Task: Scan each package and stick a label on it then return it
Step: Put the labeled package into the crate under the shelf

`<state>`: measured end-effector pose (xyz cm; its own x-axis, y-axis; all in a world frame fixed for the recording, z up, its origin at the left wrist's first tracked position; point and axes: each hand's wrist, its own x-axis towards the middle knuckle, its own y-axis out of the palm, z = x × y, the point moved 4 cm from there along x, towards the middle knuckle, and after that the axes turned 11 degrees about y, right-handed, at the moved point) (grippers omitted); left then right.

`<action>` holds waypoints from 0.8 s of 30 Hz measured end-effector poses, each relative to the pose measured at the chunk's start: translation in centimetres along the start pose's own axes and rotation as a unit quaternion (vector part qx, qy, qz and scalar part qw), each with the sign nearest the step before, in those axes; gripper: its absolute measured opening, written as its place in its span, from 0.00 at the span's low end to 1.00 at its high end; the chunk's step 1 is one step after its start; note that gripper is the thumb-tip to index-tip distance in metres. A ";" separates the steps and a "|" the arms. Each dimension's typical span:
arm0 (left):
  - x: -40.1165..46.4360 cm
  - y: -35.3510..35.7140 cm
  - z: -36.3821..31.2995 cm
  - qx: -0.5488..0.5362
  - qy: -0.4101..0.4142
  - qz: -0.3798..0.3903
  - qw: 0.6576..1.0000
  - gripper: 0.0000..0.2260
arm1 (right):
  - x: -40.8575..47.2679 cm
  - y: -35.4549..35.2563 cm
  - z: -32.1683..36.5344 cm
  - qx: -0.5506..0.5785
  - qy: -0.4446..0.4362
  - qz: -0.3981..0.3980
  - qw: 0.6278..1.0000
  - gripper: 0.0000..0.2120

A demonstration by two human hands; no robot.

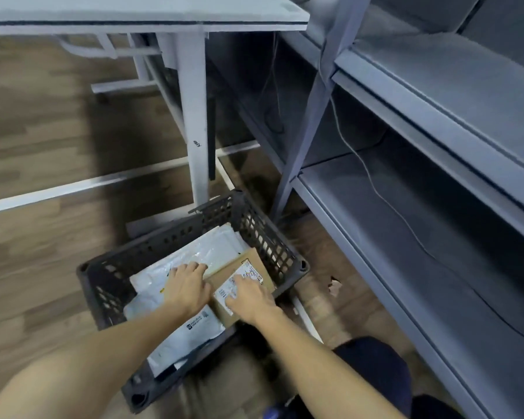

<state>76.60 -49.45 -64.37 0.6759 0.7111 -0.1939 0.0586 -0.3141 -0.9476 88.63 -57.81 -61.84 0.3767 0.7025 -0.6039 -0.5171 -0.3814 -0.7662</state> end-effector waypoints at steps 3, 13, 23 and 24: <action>-0.2 2.0 1.8 0.003 0.006 0.008 1.000 0.17 | 1.3 2.4 0.9 -0.012 -0.003 0.022 1.000 0.21; -1.9 4.7 4.8 -0.047 -0.008 -0.026 0.998 0.18 | 4.0 8.7 3.1 0.028 0.031 0.106 0.993 0.26; -3.8 4.9 8.1 -0.051 -0.079 -0.035 0.995 0.22 | 4.8 11.3 4.6 0.150 0.069 0.109 0.980 0.17; -4.0 4.9 8.3 -0.047 -0.081 -0.032 0.995 0.22 | 4.7 11.5 4.8 0.154 0.061 0.117 0.979 0.15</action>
<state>68.14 -48.62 -70.37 0.5409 0.8217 -0.1794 0.1709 -0.3162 -0.9332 80.75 -55.96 -72.45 0.3000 0.5337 -0.7907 -0.7999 -0.3108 -0.5134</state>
